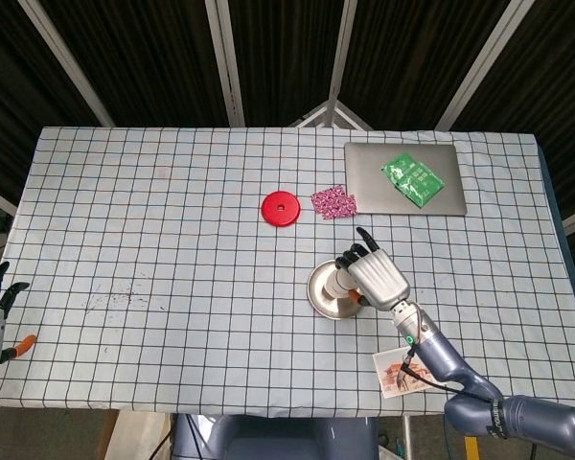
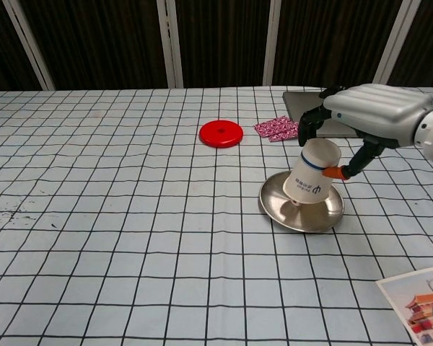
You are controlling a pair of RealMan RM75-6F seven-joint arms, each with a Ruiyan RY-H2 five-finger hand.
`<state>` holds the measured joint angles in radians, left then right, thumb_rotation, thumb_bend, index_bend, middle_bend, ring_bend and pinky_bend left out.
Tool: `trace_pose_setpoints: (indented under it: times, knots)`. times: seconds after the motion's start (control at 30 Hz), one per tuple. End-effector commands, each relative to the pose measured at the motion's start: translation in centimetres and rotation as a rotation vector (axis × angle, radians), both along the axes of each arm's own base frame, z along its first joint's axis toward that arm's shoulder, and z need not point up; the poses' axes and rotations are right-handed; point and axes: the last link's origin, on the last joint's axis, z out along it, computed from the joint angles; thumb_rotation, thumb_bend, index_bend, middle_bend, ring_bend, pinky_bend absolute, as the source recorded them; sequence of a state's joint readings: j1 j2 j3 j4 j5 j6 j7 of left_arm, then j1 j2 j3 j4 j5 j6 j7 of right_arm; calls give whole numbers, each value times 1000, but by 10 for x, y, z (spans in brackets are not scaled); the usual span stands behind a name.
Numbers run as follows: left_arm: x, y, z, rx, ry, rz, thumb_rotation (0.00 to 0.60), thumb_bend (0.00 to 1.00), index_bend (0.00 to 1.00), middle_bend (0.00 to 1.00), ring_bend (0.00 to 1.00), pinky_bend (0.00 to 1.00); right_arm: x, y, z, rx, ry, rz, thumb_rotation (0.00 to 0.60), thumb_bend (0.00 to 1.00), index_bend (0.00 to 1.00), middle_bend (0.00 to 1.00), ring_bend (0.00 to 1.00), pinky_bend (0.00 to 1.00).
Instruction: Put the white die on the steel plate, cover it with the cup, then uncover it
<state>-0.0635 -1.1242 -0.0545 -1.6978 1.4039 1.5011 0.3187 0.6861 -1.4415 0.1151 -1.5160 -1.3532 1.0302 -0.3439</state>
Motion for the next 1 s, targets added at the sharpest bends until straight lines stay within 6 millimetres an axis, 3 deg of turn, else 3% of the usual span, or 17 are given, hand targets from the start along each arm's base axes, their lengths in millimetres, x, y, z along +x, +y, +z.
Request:
trace_pose_setpoints:
  times: [0.03,1.0]
  knots:
    - [0,0,0,2,-1,0,600,229,230,0,0,128,0,2,-2,12,5,1,600,357,457,467,278,21]
    - [-1,1,-1,1,9,4,600,229,231,0,0,128,-3,-9,-27,31,8,-10,600,358,463,467,278,22]
